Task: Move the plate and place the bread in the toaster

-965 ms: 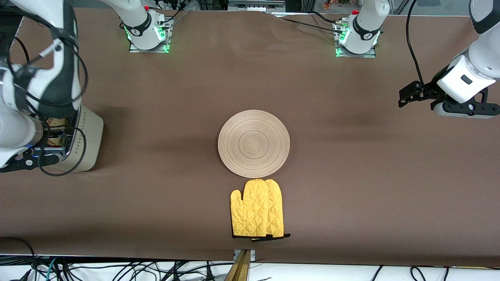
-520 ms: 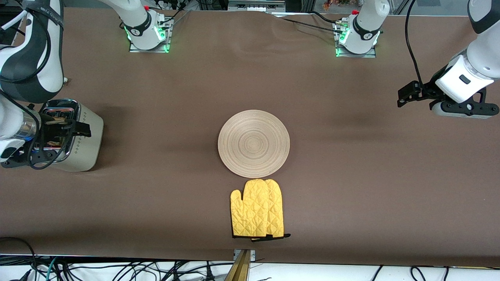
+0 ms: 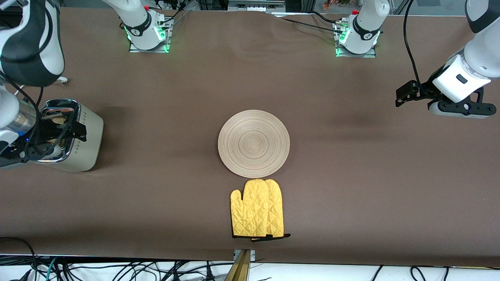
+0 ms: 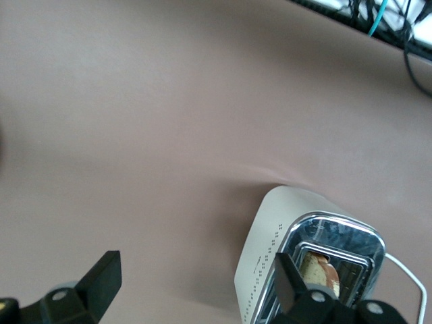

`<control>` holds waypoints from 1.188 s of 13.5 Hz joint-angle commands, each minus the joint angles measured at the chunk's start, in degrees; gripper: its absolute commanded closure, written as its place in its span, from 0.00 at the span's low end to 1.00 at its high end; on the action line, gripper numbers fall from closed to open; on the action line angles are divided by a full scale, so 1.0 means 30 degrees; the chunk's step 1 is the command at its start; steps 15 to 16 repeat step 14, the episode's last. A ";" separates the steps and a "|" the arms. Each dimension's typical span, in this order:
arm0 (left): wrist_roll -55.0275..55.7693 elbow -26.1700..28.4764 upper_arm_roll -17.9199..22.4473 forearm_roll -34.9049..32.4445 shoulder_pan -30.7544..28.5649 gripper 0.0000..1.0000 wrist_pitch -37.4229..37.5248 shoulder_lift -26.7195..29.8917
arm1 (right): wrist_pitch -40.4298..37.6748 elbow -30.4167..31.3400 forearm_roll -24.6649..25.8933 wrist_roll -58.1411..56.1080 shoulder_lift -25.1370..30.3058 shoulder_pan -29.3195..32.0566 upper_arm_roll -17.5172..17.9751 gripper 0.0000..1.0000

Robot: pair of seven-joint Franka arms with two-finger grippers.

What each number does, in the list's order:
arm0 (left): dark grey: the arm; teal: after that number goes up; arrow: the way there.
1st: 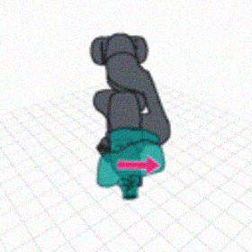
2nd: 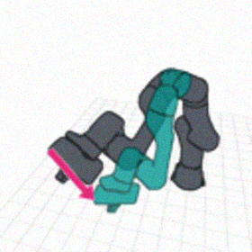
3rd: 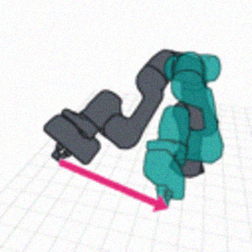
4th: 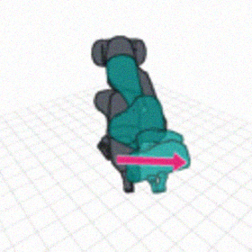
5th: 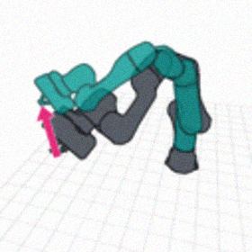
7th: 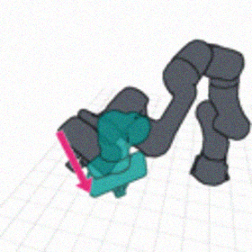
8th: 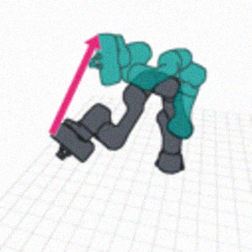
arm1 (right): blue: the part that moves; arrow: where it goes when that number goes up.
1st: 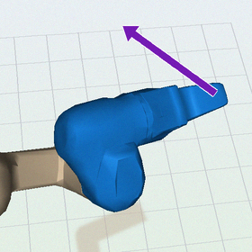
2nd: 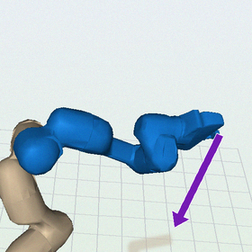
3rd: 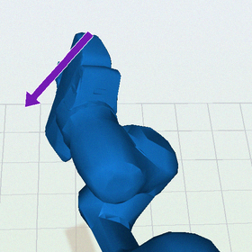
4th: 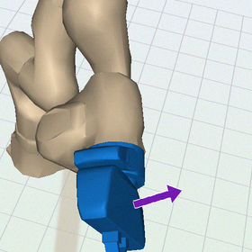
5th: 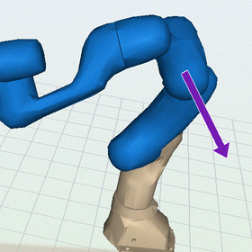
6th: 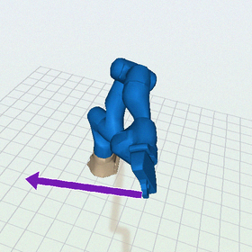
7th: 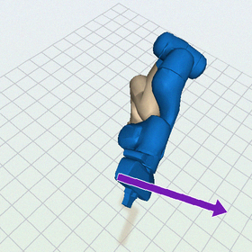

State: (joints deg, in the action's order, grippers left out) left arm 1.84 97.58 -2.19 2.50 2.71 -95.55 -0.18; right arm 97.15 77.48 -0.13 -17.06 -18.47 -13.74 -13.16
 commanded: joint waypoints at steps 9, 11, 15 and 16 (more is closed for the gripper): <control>0.0148 -0.1236 0.0116 -0.0220 0.0153 0.00 0.0531 -0.0615 | 0.0141 0.3764 -0.0308 0.2287 0.3549 0.2499 0.2452 0.00; 0.0148 -0.1207 0.0116 -0.0220 0.0153 0.00 0.0560 -0.0586 | -0.0359 0.3354 -0.0220 0.2375 0.3344 0.2412 0.2394 0.00; 0.0178 -0.1236 0.0116 -0.0220 0.0153 0.00 0.0648 -0.0615 | -0.0331 0.3265 -0.0103 0.2259 0.3226 0.2470 0.2364 0.00; 0.0178 -0.1236 0.0116 -0.0220 0.0153 0.00 0.0648 -0.0615 | -0.0331 0.3265 -0.0103 0.2259 0.3226 0.2470 0.2364 0.00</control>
